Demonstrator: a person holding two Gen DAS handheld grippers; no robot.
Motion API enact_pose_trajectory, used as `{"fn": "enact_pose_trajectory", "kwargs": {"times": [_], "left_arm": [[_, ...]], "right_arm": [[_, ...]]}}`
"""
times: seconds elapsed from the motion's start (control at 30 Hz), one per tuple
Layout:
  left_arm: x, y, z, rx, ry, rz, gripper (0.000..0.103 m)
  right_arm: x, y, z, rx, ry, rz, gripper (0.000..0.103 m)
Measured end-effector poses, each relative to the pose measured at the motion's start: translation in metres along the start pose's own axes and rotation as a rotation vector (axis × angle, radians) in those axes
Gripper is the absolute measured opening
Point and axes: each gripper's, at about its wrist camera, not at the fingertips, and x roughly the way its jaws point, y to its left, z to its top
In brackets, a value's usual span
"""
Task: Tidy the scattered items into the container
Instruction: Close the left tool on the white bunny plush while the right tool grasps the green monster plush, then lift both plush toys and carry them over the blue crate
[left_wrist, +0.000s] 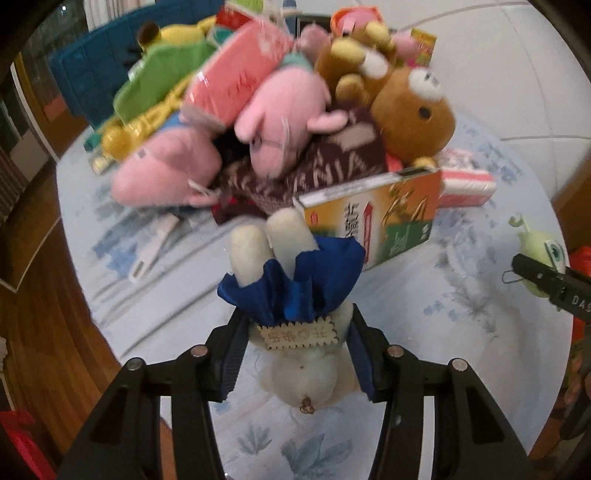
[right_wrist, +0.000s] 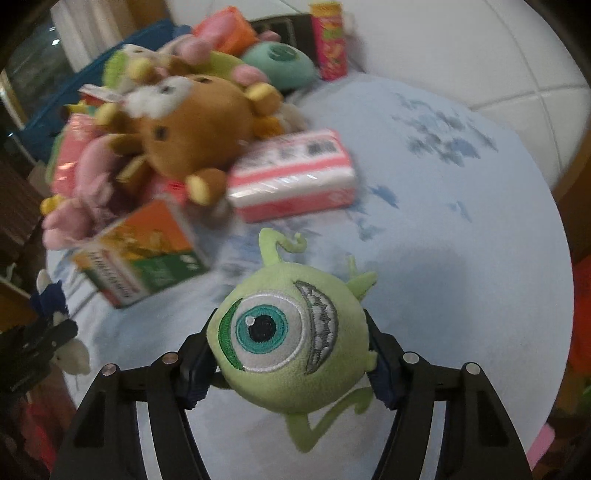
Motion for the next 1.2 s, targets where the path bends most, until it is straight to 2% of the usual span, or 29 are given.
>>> {"fn": "enact_pose_trajectory", "kwargs": {"times": [0.03,0.17,0.5,0.73,0.97,1.2], "left_arm": [[0.000,-0.007,0.007,0.000,-0.011,0.001,0.050],[-0.026,0.004,0.007,0.007,-0.057,0.017,0.050],[-0.076,0.060,0.015,-0.005,-0.174,0.016,0.050],[-0.096,0.131,0.016,0.021,-0.225,0.006,0.050],[-0.106,0.221,0.013,0.017,-0.250,0.019,0.050],[-0.107,0.281,0.014,-0.010,-0.248,0.013,0.050]], "right_arm": [[-0.005,0.007,0.000,-0.012,-0.010,0.009,0.068],[-0.024,0.034,0.000,-0.058,-0.044,0.045,0.068],[-0.071,0.113,0.010,-0.155,-0.151,0.082,0.068],[-0.091,0.196,0.014,-0.184,-0.225,0.093,0.068],[-0.091,0.291,0.013,-0.196,-0.261,0.103,0.068],[-0.082,0.363,0.016,-0.231,-0.261,0.105,0.068]]}}
